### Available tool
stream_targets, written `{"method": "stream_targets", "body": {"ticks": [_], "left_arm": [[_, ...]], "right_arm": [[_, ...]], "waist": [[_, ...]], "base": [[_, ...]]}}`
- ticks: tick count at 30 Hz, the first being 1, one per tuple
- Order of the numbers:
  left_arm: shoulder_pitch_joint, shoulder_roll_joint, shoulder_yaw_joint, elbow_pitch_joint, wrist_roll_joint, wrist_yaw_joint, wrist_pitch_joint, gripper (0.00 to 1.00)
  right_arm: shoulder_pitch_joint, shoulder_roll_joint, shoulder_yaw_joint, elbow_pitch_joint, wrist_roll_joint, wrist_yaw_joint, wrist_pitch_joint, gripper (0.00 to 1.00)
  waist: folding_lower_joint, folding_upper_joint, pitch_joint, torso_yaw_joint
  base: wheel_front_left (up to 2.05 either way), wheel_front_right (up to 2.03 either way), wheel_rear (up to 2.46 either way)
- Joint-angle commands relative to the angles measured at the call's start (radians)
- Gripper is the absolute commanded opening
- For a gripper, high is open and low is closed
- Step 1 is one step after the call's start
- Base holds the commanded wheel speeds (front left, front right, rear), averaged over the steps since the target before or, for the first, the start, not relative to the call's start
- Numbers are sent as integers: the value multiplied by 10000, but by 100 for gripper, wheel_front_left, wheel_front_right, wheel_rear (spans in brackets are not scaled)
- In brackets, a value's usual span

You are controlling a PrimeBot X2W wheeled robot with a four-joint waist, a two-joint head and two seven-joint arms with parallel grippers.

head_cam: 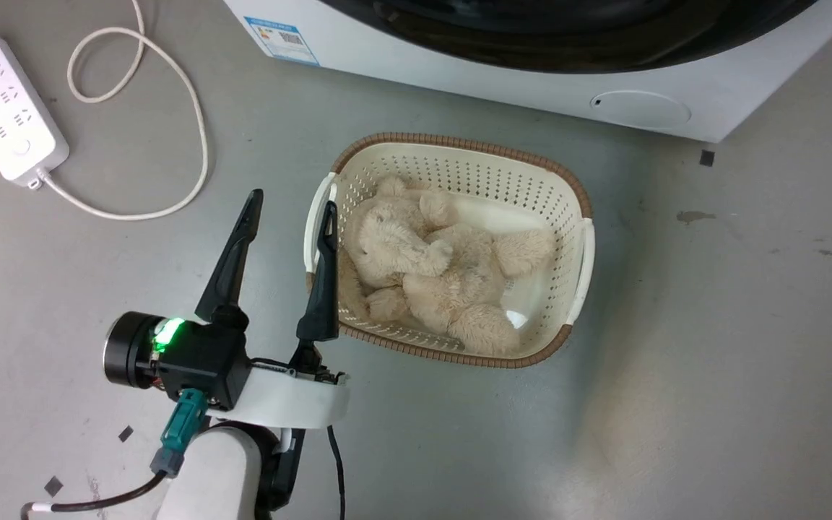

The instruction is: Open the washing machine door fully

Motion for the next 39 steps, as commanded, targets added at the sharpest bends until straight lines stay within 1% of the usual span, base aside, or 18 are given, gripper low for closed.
{"method": "stream_targets", "body": {"ticks": [1, 10, 17, 23, 27, 28, 29, 32, 33, 34, 35, 36, 37, 38, 39], "left_arm": [[-191, 1, -40, -42, -37, 44, -137, 100], [-223, 1, -46, 11, 13, 24, -325, 100], [51, 1, -204, 245, 37, -15, -460, 100], [506, 1, -301, 594, 68, -111, -460, 100], [844, 22, -375, 753, 118, -170, -460, 100], [844, 22, -375, 753, 118, -170, -460, 100], [968, 46, -386, 837, 116, -217, -460, 100], [1158, 71, -364, 957, 109, -234, -460, 100], [1158, 71, -364, 957, 109, -234, -460, 100], [1317, 74, -323, 1034, 71, -217, -460, 100], [1317, 74, -323, 1034, 71, -217, -460, 100], [1422, 71, -307, 1142, 2, -216, -460, 100], [1573, 64, -321, 1319, -111, -235, -460, 100], [1573, 64, -321, 1319, -111, -235, -460, 100], [1670, 60, -385, 1470, -144, -264, -460, 100]], "right_arm": [[-307, 57, -72, 205, 226, -2, 327, 0], [563, 214, -129, -20, 558, -3, 1561, 0], [1812, 676, -99, -583, 1087, -4, 2605, 0], [3359, 1118, 280, -1461, 1565, -4, 3285, 0], [4300, 1215, 766, -1967, 2087, -4, 3714, 0], [4300, 1215, 766, -1967, 2087, -4, 3714, 0], [4753, 1221, 1253, -2135, 2623, -4, 3820, 0], [5425, 1224, 2128, -2414, 3405, -4, 3812, 0], [5425, 1224, 2128, -2414, 3405, -4, 3812, 0], [5836, 1225, 2751, -2565, 3955, -4, 3740, 0], [5836, 1225, 2751, -2565, 3955, -4, 3740, 0], [6035, 1226, 3056, -2584, 4294, -4, 3691, 0], [6365, 1226, 3653, -2620, 4862, -4, 3496, 0], [6365, 1226, 3653, -2620, 4862, -4, 3496, 0], [6662, 1226, 4247, -2728, 5149, -4, 3273, 0]], "waist": [[-1, -1, 17, 28], [-1, -1, -426, -47], [-1, -1, -1148, -221], [-1, -1, -1992, -382], [-1, -1, -2448, -417], [-1, -1, -2448, -417], [-1, -1, -2650, -380], [-1, -1, -2943, -325], [-1, -1, -2943, -325], [-1, -1, -3093, -307], [-1, -1, -3093, -307], [-1, -1, -3167, -294], [-1, -1, -3292, -253], [-1, -1, -3292, -253], [-1, -1, -3387, -173]], "base": [[0, 0, 0], [0, 0, 0], [0, 0, 0], [0, 0, 0], [0, 0, 0], [0, 0, 0], [0, 0, 0], [0, 0, 0], [0, 0, 0], [0, 0, 0], [0, 0, 0], [0, 0, 0], [0, 0, 0], [0, 0, 0], [0, 0, 0]]}}
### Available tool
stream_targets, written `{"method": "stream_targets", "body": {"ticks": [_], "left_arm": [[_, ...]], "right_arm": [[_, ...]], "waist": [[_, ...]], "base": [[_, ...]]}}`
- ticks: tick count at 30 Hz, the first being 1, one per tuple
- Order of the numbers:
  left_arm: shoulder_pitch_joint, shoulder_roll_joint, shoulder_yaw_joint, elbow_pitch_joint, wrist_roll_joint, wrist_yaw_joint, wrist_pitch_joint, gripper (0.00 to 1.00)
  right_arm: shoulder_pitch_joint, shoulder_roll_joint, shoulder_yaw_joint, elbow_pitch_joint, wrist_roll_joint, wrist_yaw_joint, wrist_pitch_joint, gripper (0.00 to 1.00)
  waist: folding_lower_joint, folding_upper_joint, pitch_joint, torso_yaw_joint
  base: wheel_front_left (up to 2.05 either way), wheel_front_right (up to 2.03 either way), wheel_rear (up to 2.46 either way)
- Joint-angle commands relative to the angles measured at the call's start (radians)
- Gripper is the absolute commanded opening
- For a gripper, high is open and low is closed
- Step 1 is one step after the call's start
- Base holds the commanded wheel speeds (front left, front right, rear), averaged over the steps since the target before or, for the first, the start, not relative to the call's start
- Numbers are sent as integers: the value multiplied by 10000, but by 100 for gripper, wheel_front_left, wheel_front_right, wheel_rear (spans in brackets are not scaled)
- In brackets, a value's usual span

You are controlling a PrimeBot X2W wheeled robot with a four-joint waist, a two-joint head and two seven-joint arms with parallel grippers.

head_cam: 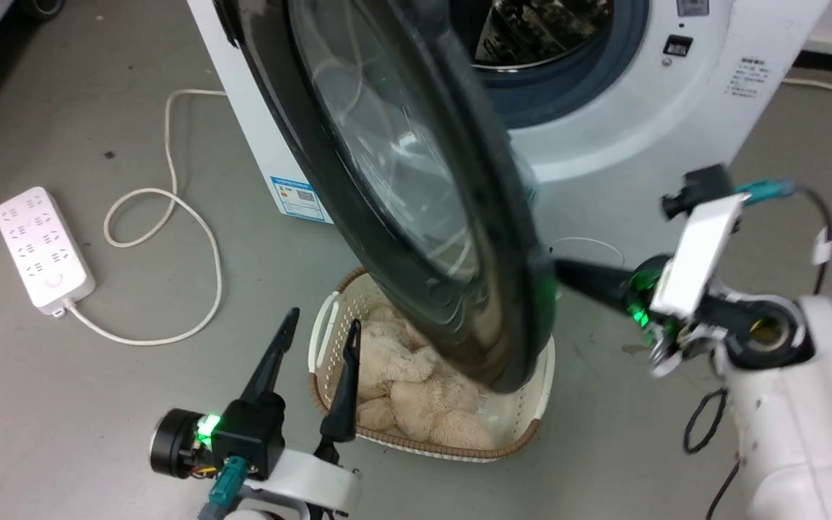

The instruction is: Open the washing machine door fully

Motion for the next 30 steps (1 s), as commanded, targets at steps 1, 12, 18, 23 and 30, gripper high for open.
{"method": "stream_targets", "body": {"ticks": [1, 12, 18, 23, 30], "left_arm": [[101, 27, -26, 64, -48, -57, -53, 100], [296, 10, -206, 397, -179, -89, -53, 100], [273, 0, -236, 443, -265, -48, -53, 100], [288, 37, -24, 479, -325, 25, -53, 100], [316, 167, 383, 381, -489, 41, -53, 100]], "right_arm": [[278, 64, 260, -93, 148, 10, -119, 0], [1366, 65, 2497, -645, 931, 10, -1101, 0], [1357, 66, 2401, -538, 469, 10, -2004, 100], [1484, -153, 1886, -1082, -399, 10, -2625, 100], [1788, -1527, 1794, -2878, -3553, 10, -5806, 100]], "waist": [[3, 0, -100, 95], [3, 0, -317, 553], [3, 0, -350, 564], [3, 0, -639, 303], [3, 0, -1058, -400]], "base": [[0, 0, 0], [0, 0, 0], [0, 0, 0], [0, 0, 0], [0, 0, 0]]}}
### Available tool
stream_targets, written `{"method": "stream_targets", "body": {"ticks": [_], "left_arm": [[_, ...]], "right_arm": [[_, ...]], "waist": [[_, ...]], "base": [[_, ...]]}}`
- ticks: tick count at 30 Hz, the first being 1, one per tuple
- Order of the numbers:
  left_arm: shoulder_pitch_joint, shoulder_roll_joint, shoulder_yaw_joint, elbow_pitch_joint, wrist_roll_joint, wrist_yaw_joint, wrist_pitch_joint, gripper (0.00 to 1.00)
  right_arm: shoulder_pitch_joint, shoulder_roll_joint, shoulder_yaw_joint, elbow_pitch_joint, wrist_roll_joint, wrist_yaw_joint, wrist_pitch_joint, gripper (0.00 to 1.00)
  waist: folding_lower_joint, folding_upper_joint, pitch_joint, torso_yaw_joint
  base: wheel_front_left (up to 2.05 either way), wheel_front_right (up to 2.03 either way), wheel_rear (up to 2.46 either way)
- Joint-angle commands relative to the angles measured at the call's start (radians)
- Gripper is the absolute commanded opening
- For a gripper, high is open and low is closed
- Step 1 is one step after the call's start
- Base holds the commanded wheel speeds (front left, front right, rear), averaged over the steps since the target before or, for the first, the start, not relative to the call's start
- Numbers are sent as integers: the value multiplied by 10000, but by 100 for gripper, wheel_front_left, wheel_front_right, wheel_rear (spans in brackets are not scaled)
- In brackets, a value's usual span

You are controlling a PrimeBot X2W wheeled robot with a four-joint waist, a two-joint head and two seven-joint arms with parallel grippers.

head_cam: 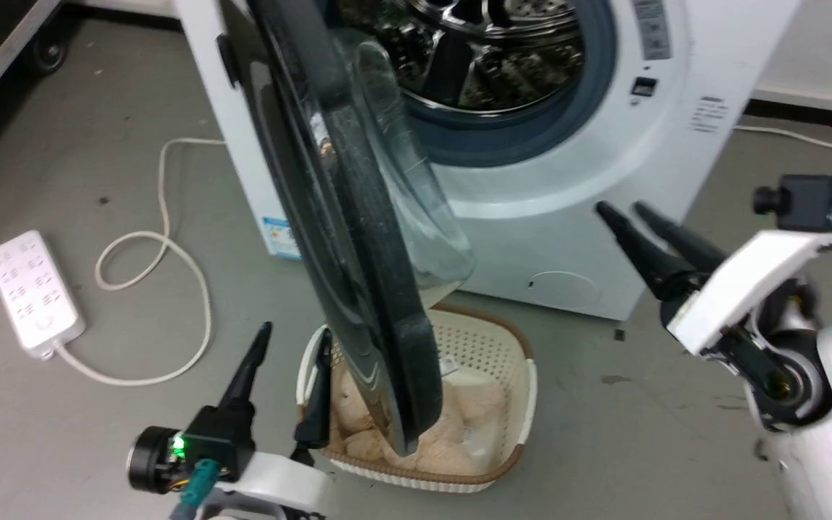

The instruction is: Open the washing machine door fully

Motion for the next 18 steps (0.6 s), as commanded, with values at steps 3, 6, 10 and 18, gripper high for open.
{"method": "stream_targets", "body": {"ticks": [3, 6, 10, 18], "left_arm": [[199, 142, 270, -77, -117, 52, -53, 100], [299, 226, 466, -136, -140, 90, -53, 100], [528, 328, 652, -254, -174, 112, -53, 100], [1009, 399, 887, -632, -272, 66, -53, 100]], "right_arm": [[557, -729, 297, -591, -1644, 10, -1530, 100], [1094, -1302, 457, -1090, -3184, 10, -2784, 100], [2117, -1405, 98, -1674, -4954, 10, -4045, 100], [4021, 369, -1357, -2695, -7783, 10, -5616, 100]], "waist": [[0, 0, -368, -573], [0, 0, -553, -869], [0, 0, -738, -1250], [0, 0, -751, -1752]], "base": [[0, 0, 0], [0, 0, 0], [0, 0, 0], [0, 0, 0]]}}
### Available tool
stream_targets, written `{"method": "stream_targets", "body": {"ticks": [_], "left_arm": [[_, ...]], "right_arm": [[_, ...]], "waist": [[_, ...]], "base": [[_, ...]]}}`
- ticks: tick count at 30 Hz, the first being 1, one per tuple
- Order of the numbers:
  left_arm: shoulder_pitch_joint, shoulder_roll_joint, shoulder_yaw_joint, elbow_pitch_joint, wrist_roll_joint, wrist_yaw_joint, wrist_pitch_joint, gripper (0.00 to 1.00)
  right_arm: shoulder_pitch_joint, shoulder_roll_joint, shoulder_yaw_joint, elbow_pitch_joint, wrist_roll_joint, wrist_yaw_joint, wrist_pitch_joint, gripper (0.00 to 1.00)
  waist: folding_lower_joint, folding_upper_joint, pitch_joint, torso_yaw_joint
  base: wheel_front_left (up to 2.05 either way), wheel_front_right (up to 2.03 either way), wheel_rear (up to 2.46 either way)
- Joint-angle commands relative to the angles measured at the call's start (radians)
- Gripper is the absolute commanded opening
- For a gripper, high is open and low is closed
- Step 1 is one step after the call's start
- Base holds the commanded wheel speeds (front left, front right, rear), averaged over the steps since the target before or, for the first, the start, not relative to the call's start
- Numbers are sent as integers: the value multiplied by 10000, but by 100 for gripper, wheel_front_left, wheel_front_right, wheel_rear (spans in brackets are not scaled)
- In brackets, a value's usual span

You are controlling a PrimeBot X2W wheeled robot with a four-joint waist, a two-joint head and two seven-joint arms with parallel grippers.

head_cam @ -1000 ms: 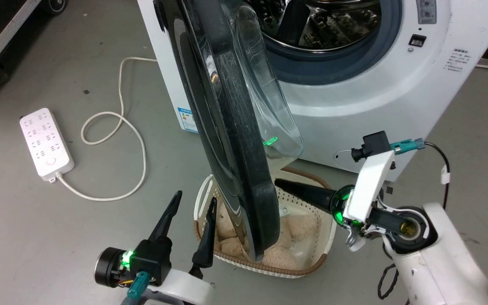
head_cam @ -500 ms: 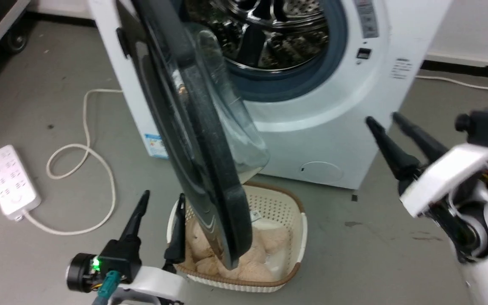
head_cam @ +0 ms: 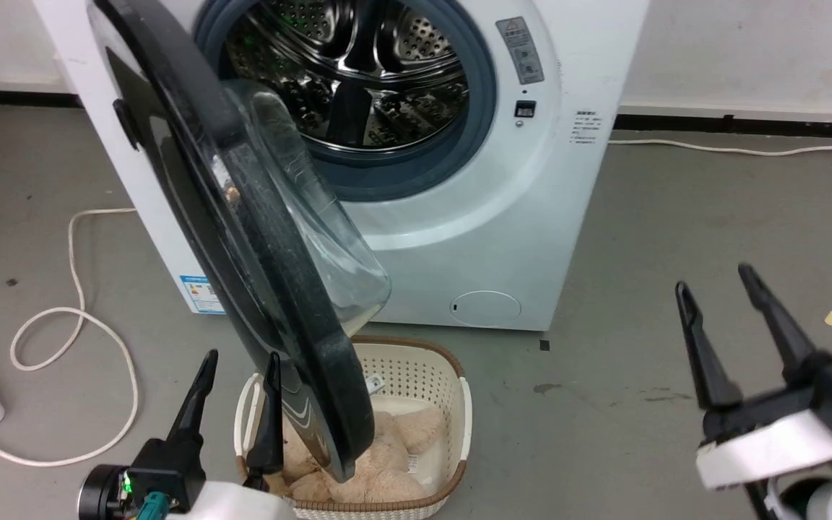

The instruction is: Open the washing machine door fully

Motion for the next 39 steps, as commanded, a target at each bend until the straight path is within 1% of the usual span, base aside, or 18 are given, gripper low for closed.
{"method": "stream_targets", "body": {"ticks": [1, 4, 7, 11, 15, 20, 21, 22, 26, 29, 32, 34, 38, 39], "left_arm": [[192, 55, -17, 24, -34, -32, -46, 100], [275, 84, -57, 167, -28, -77, -46, 100], [362, 85, -70, 347, -47, -69, -46, 100], [465, 129, -143, 710, -47, -71, -15, 100], [453, 148, -182, 907, -87, -71, -12, 100], [407, 166, -240, 959, -133, -74, -4, 100], [401, 165, -266, 956, -179, -124, -2, 70], [392, 176, -291, 950, -205, -166, -2, 0], [248, 238, -341, 867, -180, -179, -3, 0], [-31, 237, -200, 515, -257, -119, -19, 0], [-393, 120, 187, -241, -610, -14, -35, 0], [-706, -10, 497, -1023, -1073, -72, -39, 0], [-1387, 24, 855, -2689, -1171, -60, -42, 0], [-1387, 24, 855, -2689, -1171, -60, -42, 0]], "right_arm": [[415, 443, -214, -135, -427, -7, -216, 100], [1018, 984, -504, -144, -949, -7, -389, 100], [1505, 1205, -547, -11, -1141, -7, -432, 100], [1886, 1297, -632, 201, -1222, -7, -450, 100], [2010, 1308, -532, 394, -910, -7, -548, 100], [2052, 1310, -502, 436, -795, -7, -563, 100], [2048, 1310, -498, 441, -781, -7, -557, 100], [2047, 1311, -494, 442, -766, -7, -552, 100], [2018, 1311, -499, 451, -715, -7, -532, 100], [2002, 1311, -428, 477, -680, -7, -519, 100], [1999, 1312, -363, 516, -652, -7, -530, 100], [1996, 1312, -299, 550, -648, -7, -528, 100], [1973, 1312, -260, 594, -632, -7, -522, 100], [1973, 1312, -260, 594, -632, -7, -522, 100]], "waist": [[1, 0, -8, -78], [1, 0, -72, -108], [1, 0, -146, -95], [1, 0, -213, -44], [1, 0, -264, 24], [1, 0, -318, 103], [1, 0, -325, 116], [1, 0, -330, 129], [1, 0, -311, 204], [1, 0, -298, 254], [1, 0, -303, 289], [1, 0, -316, 300], [1, 0, -387, 309], [1, 0, -387, 309]], "base": [[0, 0, 0], [0, 0, 0], [0, 0, 0], [0, 0, 0], [0, 0, 0], [0, 0, 0], [0, 0, 0], [0, 0, 0], [0, 0, 0], [0, 0, 0], [0, 0, 0], [0, 0, 0], [0, 0, 0], [0, 0, 0]]}}
